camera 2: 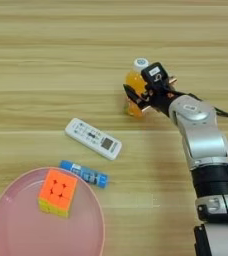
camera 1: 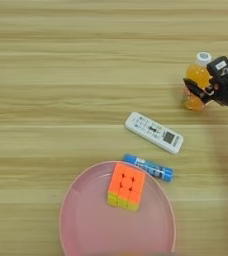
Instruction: Move the objects on the table
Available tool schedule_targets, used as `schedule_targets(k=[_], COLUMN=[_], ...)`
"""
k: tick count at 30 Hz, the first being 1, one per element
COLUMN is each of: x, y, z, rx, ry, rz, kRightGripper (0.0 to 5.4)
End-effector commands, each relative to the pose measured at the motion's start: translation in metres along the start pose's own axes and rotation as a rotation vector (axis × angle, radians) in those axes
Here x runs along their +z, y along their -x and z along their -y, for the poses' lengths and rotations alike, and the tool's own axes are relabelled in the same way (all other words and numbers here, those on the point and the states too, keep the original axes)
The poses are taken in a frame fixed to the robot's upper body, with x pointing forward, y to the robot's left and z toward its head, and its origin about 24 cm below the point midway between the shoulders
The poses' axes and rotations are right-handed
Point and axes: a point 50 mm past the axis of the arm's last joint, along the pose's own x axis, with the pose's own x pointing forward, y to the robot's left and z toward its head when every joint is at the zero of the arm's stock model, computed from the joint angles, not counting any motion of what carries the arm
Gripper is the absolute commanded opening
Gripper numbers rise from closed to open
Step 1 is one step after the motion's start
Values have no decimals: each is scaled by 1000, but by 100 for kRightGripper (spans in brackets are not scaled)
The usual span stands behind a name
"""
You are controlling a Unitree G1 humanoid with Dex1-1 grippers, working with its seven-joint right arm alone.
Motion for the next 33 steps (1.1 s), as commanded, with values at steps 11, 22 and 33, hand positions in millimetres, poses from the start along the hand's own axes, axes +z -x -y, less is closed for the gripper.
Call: schedule_targets(k=[11,22,33], x=[39,51,73], y=[-2,1,8], z=[20,24,32], rx=[-63,-102,-183], ry=[77,87,115], rz=[126,198,354], kRightGripper=[506,537,537])
